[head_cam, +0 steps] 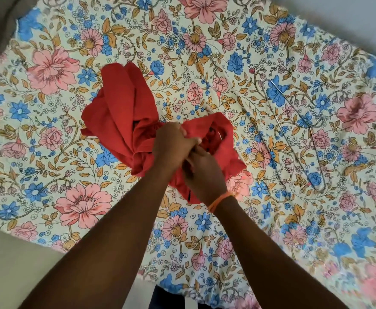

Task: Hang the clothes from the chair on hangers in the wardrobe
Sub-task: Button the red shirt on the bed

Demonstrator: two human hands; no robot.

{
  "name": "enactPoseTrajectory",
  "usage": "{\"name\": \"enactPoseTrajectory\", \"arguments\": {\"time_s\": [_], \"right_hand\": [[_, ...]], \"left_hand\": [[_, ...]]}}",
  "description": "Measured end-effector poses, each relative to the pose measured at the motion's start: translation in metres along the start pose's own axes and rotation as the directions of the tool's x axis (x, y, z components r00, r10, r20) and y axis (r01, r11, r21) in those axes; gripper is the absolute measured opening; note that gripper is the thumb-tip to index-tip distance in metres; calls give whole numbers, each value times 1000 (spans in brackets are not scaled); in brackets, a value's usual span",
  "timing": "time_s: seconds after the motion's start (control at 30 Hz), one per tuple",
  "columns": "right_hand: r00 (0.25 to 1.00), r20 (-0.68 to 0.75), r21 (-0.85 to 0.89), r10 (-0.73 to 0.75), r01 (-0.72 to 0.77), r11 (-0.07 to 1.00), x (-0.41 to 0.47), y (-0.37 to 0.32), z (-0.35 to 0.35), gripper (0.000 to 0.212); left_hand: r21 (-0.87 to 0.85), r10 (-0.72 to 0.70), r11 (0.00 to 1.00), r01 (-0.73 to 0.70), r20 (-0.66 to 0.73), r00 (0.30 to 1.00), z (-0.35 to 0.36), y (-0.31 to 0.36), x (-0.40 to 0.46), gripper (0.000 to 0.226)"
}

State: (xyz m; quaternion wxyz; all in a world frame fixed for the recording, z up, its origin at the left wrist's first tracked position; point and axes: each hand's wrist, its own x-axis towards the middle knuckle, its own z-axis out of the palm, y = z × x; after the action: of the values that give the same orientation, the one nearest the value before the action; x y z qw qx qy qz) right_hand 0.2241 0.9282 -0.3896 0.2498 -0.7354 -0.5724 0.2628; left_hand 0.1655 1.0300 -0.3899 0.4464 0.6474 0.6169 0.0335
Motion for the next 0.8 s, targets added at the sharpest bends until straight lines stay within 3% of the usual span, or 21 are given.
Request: {"name": "enactPoseTrajectory", "arguments": {"time_s": [0.03,0.1,0.13,0.2,0.27,0.3,0.4,0.43,0.47,0.5,0.53,0.6,0.67,0.7,0.73,0.8], "right_hand": [[1000,-5,35,-19,19,999,-4,-1,-3,26],[984,-173,85,41,-27,996,-4,-3,-13,23],[944,-288,97,162,-140,985,-2,1,-18,22],[761,-410,145,503,-490,860,6,20,-31,23],[537,-259,282,803,-753,595,9,45,-37,46],[485,-150,348,862,-790,505,10,53,-38,46],[478,-82,391,875,-792,469,15,63,-34,24],[455,-81,420,887,-791,444,16,62,-34,20],[424,-62,473,903,-785,401,17,59,-35,19],[412,-36,518,911,-771,369,18,56,-37,24],[417,-33,514,908,-772,374,18,55,-37,37],[528,-176,294,831,-777,556,18,50,-40,69],[747,-294,64,596,-607,793,26,51,-41,87],[828,-265,10,494,-510,860,33,54,-41,88],[871,-204,-9,447,-458,889,39,61,-40,81],[909,-63,-32,413,-415,909,49,72,-39,49]], "left_hand": [[125,22,992,-25,26,999,-1,-2,3,19],[269,43,962,-49,31,999,-1,-6,10,8],[233,34,972,-40,32,999,0,-6,12,10],[-113,-94,988,104,92,991,-1,3,10,13],[-492,-245,795,355,276,929,-6,16,4,16],[-595,-284,658,461,371,884,-9,22,0,19],[-704,-328,348,619,526,784,-15,27,-9,27],[-718,-341,320,618,522,782,-16,27,-11,27],[-719,-339,371,587,484,807,-16,25,-13,28],[-679,-320,516,523,413,852,-16,23,-16,30],[-580,-274,694,426,335,902,-15,21,-18,34],[-323,-148,925,203,185,971,-12,15,-20,49],[-194,-47,978,73,137,990,-11,10,-19,53],[-180,0,983,29,155,988,-11,8,-19,47],[-195,48,981,-11,186,981,-12,5,-20,40],[-238,169,965,-110,244,955,-17,-1,-21,42]]}}
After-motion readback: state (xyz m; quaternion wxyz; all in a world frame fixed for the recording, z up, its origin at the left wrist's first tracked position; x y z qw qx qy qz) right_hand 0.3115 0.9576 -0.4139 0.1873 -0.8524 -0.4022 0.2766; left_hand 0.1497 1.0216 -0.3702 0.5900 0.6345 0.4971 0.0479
